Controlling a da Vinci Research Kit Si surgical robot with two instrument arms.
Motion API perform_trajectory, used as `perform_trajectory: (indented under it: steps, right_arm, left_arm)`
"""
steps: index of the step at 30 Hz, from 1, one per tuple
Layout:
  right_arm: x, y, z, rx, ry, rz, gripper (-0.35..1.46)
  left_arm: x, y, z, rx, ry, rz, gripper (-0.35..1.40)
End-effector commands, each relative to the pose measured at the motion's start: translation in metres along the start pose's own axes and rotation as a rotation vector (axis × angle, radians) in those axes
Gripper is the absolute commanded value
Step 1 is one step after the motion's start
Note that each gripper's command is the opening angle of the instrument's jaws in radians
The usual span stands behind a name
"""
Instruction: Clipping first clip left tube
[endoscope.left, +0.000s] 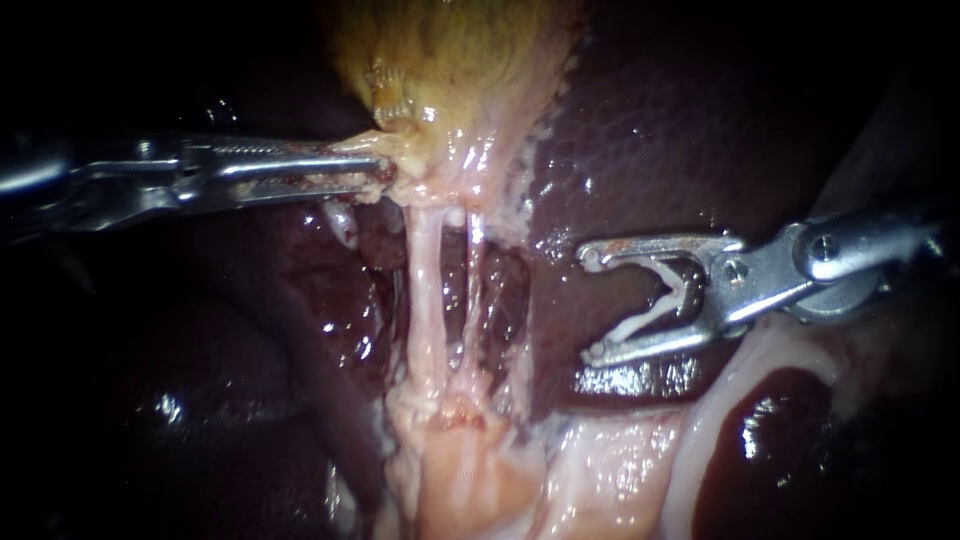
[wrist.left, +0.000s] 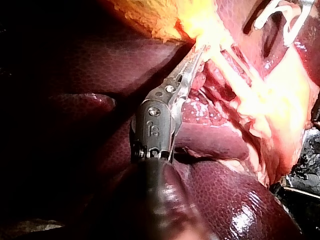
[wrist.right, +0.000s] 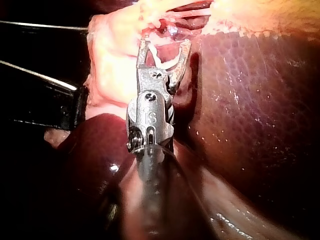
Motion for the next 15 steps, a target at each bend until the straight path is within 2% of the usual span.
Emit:
perform_trajectory:
  steps: [1, 4, 8, 15]
  right_arm:
    - [0.0000, 0.0000, 0.0000, 0.000, 0.001, 0.000, 0.50]
    - [0.0000, 0.0000, 0.0000, 0.000, 0.001, 0.000, 0.50]
    - [0.0000, 0.0000, 0.0000, 0.000, 0.001, 0.000, 0.50]
    - [0.0001, 0.0000, 0.0000, -0.001, 0.004, 0.001, 0.50]
  left_arm:
    - [0.0001, 0.0001, -0.0002, -0.001, 0.000, 0.000, -0.35]
    - [0.0007, 0.0005, -0.0008, -0.004, -0.001, -0.003, -0.35]
    - [0.0026, 0.0009, -0.0027, -0.013, -0.008, -0.013, -0.35]
    - [0.0053, 0.0014, -0.0067, -0.008, 0.027, -0.036, -0.35]
